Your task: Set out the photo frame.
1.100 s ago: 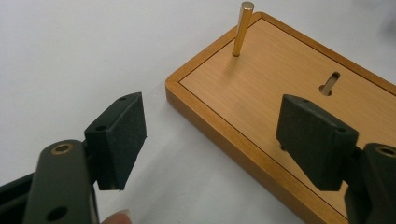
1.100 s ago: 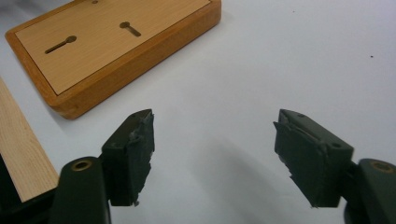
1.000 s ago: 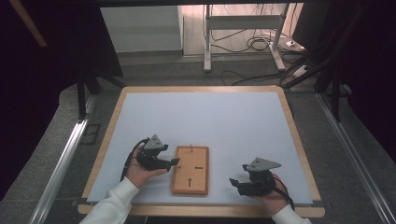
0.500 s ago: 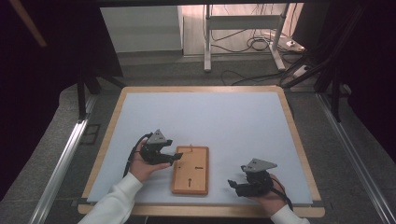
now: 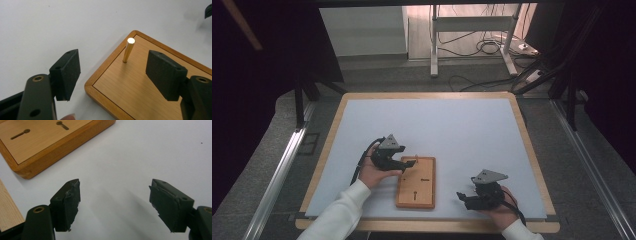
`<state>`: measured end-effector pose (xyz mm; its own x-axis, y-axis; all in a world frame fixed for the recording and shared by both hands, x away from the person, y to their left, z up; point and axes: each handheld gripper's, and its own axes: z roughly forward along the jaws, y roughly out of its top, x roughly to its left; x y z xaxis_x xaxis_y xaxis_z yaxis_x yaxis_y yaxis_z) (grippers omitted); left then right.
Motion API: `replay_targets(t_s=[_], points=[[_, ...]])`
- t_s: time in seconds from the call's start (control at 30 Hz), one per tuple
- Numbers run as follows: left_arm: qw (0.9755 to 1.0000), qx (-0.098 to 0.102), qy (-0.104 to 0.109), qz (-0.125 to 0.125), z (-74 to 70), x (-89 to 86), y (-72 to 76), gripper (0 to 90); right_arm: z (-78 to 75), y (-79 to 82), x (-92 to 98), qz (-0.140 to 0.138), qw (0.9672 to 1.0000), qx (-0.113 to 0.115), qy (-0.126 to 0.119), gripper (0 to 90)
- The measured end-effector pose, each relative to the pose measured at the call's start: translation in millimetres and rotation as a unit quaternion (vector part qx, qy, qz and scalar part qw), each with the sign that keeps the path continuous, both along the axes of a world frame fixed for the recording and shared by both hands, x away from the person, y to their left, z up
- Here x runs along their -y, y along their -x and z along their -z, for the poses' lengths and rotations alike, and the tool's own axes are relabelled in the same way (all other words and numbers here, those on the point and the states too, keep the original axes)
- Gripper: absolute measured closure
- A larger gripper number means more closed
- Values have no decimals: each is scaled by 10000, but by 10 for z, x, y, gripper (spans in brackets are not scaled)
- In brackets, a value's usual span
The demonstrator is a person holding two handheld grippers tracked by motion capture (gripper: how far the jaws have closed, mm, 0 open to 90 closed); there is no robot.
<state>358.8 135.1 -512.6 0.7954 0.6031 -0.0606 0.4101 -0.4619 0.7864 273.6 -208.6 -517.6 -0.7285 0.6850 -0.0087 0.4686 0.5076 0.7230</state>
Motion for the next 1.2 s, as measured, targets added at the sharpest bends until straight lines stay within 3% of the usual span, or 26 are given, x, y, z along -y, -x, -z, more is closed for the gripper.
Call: replay_targets(t_s=[0.17, 0.33, 0.9, 1.2], points=[[9998, 19, -1, 220, 20, 95, -35, 332, 14, -6, -1, 55, 10000, -21, 52, 248], [9988, 99, -30, 482, 43, 213, -95, 448, 16, -6, -5, 75, 9999, -22, 70, 247], [9973, -174, 143, 698, 112, 197, -172, 829, 20, 6, -41, 36, 9999, -23, 96, 245], [9961, -434, 219, 733, 103, 182, -219, 835, -24, 49, -88, -112, 9997, 206, 79, 235]])
